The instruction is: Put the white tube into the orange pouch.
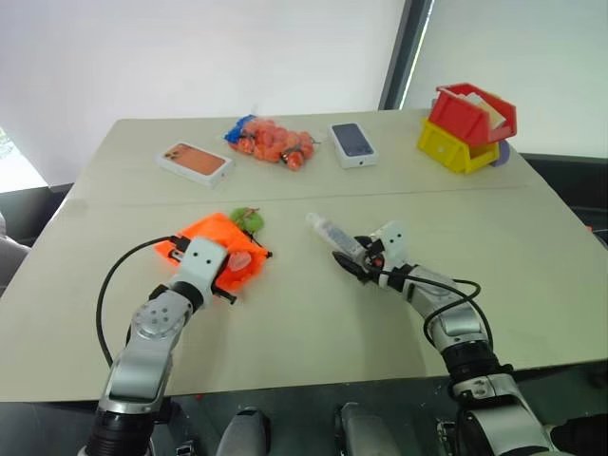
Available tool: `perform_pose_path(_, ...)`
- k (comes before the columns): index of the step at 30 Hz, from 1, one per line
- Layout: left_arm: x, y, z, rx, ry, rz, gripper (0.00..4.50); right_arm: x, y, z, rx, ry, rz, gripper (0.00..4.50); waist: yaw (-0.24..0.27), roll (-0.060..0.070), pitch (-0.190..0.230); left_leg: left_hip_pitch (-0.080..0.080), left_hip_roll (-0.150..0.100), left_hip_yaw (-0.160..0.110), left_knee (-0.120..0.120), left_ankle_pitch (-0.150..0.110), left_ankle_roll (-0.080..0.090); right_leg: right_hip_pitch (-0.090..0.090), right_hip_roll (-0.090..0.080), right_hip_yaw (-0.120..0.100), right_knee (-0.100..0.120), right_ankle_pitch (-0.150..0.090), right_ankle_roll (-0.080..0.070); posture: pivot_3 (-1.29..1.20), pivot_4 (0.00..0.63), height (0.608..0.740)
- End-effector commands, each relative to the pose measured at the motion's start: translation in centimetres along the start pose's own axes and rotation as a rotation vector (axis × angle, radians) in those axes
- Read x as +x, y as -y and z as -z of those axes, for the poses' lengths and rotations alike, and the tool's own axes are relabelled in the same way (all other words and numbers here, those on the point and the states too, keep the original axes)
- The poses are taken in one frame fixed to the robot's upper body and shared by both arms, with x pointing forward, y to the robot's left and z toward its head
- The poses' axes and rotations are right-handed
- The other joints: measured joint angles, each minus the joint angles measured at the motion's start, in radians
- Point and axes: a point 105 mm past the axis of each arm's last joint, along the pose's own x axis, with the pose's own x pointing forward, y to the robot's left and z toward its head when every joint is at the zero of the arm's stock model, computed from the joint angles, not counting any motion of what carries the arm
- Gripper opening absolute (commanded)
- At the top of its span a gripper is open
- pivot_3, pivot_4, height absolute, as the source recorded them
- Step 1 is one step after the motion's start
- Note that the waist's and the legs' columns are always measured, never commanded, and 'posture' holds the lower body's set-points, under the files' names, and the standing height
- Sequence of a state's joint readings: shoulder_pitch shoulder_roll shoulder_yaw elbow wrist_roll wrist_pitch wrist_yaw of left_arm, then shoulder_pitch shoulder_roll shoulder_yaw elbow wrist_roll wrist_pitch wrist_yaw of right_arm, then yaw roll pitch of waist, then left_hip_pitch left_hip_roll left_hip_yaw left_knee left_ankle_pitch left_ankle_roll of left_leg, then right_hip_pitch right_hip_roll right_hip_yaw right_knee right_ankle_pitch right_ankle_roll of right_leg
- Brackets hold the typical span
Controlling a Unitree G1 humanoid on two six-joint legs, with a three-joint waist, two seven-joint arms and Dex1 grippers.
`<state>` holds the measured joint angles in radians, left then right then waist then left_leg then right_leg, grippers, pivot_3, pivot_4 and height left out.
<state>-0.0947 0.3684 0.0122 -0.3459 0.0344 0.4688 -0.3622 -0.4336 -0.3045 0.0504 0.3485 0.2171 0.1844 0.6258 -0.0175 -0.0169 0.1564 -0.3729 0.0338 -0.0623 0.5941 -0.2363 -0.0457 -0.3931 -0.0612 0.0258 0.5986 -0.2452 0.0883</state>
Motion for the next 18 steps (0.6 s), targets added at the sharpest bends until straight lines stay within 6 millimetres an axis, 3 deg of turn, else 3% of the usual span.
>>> perform_pose_path(1,0.2,-0.1,-1.2,0.014,0.049,-0.006,0.0,0.0,0.0,-1.7,-0.032,0.061,-0.002,2.12,0.0,0.0,0.0,0.0,0.0,0.0,0.0,0.0,0.0,0.0,0.0,0.0,0.0,0.0,0.0,0.0,0.15,0.74)
perform_pose_path(7,0.4,-0.1,-1.2,0.008,0.052,-0.002,0.0,-0.4,-0.1,-2.3,-0.063,0.081,0.0,2.12,0.0,0.0,0.0,0.0,0.0,0.0,0.0,0.0,0.0,0.0,0.0,0.0,0.0,0.0,0.0,0.0,0.15,0.74)
perform_pose_path(9,0.5,0.0,-1.3,-0.005,0.055,0.001,0.0,-1.4,-0.5,-3.2,-0.079,0.109,-0.019,2.12,0.001,0.0,0.0,0.0,0.0,0.0,0.0,0.0,0.0,0.0,0.0,0.0,0.0,0.0,0.0,0.0,0.15,0.74)
perform_pose_path(18,0.4,-0.3,-1.6,-0.039,0.063,0.008,0.0,-6.8,-6.2,-3.4,-0.079,0.041,-0.268,2.12,0.001,0.0,0.0,0.0,0.0,0.0,0.0,0.0,0.0,0.001,0.0,0.0,-0.001,-0.003,0.004,0.0,0.15,0.74)
